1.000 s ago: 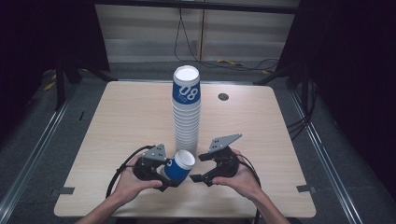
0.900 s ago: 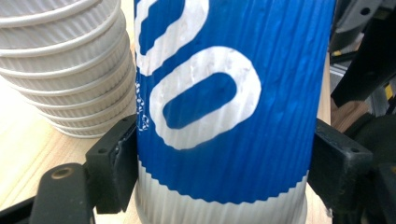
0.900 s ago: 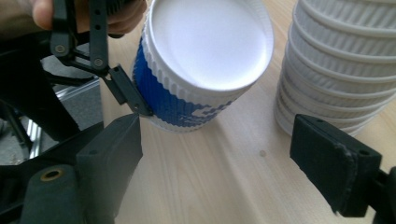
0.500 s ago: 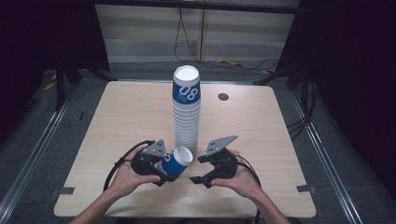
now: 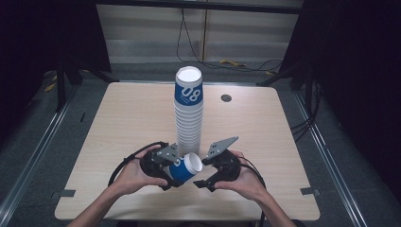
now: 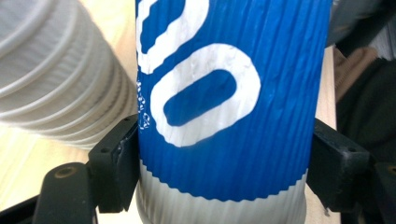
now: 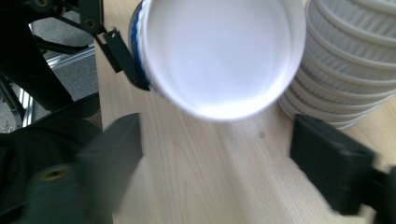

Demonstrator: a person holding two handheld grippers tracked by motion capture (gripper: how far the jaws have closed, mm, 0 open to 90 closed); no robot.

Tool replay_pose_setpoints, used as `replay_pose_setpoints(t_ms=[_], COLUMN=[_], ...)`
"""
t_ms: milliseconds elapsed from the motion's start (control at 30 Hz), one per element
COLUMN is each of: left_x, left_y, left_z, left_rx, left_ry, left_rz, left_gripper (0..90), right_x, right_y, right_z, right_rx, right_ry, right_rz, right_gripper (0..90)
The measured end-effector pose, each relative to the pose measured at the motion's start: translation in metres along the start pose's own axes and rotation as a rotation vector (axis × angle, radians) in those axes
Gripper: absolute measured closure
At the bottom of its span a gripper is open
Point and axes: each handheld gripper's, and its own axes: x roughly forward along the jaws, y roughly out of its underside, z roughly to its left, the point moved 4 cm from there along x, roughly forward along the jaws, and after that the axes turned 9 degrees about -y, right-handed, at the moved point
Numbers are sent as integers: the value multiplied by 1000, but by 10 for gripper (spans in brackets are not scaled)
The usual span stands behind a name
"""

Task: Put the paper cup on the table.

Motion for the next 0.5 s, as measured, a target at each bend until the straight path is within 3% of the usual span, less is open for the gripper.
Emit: replay_pose_setpoints(t_ms=[267, 500], left_x=[11, 18], left_y=[1, 3], left_z=[-9, -15], left_rx=[49, 77], left_ry=[15, 18], left_rz=[72, 111], left_gripper=[222, 223], right_x=[2, 9], right_y=[1, 1], right_z=[1, 5], right_rx=[-9, -31], right_ry=[-19, -29], right_rz=[26, 102], right_gripper=[209, 166])
